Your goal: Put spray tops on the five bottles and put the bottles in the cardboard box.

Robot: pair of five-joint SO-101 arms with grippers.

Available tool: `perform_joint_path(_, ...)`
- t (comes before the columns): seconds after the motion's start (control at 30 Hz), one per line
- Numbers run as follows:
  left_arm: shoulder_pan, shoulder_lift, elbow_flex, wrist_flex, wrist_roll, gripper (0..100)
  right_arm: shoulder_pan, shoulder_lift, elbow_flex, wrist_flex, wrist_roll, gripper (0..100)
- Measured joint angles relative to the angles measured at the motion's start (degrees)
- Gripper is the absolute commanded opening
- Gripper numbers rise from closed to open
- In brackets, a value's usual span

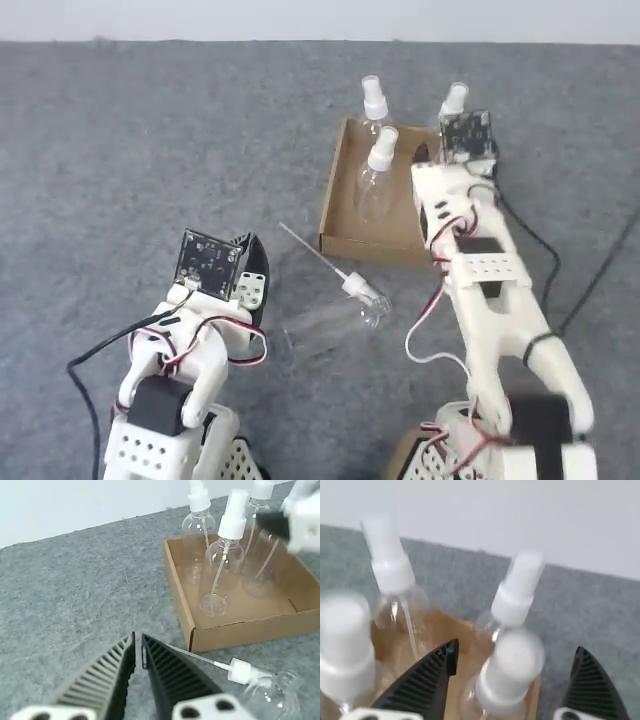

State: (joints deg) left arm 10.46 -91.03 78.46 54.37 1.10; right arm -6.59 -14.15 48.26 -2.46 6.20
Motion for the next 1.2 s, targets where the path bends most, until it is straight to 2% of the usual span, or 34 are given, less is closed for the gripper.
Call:
perform_joint_path(0.33,0.0,0.0,0.0,0.0,0.0,1,-1.1,-17.4,-12.7,32.8,0.0,29.2)
perform_joint_path(0.57,0.0,0.0,0.0,0.0,0.0,1,-14.3,-22.4,-14.0,56.3,-0.4,29.2)
perform_joint_path(0.67,-2.3,0.0,0.0,0.0,0.0,1,-19.3,-22.7,-14.0,62.9,-6.0,29.2)
perform_joint_path(0.83,-10.4,0.0,-1.3,-0.7,0.0,1,-24.0,-22.8,-13.5,68.9,-20.5,29.2)
perform_joint_path(0.97,-14.9,0.0,-4.9,-0.7,0.1,1,-28.7,-22.9,-8.1,68.0,-34.5,29.2)
perform_joint_path(1.07,-15.6,0.1,-7.6,-0.4,0.0,1,-33.0,-22.9,-4.0,65.0,-39.1,29.2)
perform_joint_path(1.2,-15.9,9.0,-12.6,-0.4,0.0,1,-39.2,-22.9,-1.2,62.0,-43.7,29.2)
